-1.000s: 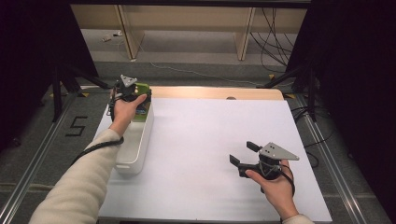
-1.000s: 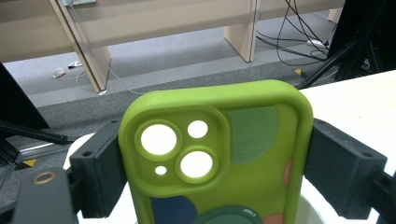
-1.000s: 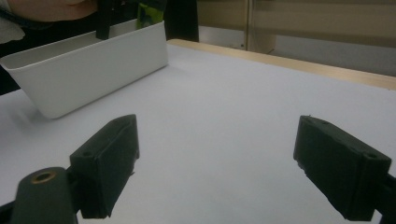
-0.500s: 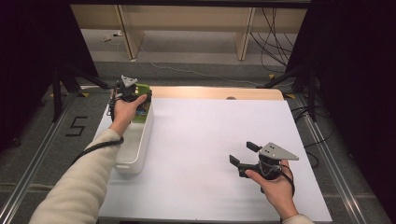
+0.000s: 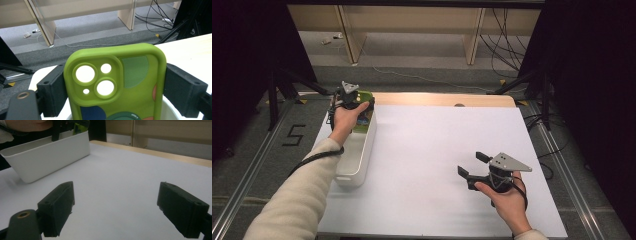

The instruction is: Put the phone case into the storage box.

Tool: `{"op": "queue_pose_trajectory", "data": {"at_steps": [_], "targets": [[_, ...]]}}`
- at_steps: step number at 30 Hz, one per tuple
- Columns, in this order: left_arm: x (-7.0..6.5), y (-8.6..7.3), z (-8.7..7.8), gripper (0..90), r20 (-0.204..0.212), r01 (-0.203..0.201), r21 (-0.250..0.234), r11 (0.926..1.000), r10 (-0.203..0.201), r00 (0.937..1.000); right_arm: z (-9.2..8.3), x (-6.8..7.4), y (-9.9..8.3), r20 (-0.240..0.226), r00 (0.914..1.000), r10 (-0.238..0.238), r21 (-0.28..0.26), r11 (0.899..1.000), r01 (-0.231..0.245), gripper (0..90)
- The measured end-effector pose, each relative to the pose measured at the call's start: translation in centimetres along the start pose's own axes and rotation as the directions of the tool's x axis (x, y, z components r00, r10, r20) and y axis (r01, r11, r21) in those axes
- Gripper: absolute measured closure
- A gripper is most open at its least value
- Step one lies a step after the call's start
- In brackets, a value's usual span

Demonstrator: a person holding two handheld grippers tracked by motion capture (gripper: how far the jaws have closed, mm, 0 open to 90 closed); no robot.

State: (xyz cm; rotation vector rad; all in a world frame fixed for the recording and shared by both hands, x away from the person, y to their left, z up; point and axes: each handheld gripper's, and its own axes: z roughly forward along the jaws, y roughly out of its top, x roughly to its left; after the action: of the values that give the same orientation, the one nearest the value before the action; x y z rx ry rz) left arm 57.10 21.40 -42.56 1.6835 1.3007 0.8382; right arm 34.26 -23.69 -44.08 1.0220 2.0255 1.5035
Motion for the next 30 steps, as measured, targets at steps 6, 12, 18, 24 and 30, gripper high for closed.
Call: {"op": "queue_pose_trajectory", "data": {"at_steps": [6,12,18,24,30], "targets": [[0.06,-0.05,0.06,14.4,0.005,0.002,0.008,1.0,-0.002,1.0,0.01,0.0,-0.01,-0.002,1.0,-0.001,0.002,1.0,0.001,15.5],[0.08,-0.07,0.06,14.4,0.007,0.007,0.02,0.9998,-0.008,0.9999,0.02,0.0,0.0,-0.005,1.0,-0.001,0.005,1.0,0.001,15.6],[0.05,0.03,0.09,14.2,0.009,0.001,0.029,0.9996,-0.001,1.0,0.01,0.01,0.0,-0.003,1.0,-0.001,0.003,1.0,0.001,15.6],[0.01,0.06,0.13,13.7,0.009,-0.008,0.029,0.9995,0.008,0.9999,0.0,0.0,-0.01,-0.002,1.0,-0.001,0.007,1.0,0.001,15.6],[0.02,0.1,0.13,13.5,0.007,-0.006,0.026,0.9996,0.005,1.0,0.01,-0.01,0.0,-0.003,1.0,-0.002,0.005,1.0,0.002,15.6]]}}
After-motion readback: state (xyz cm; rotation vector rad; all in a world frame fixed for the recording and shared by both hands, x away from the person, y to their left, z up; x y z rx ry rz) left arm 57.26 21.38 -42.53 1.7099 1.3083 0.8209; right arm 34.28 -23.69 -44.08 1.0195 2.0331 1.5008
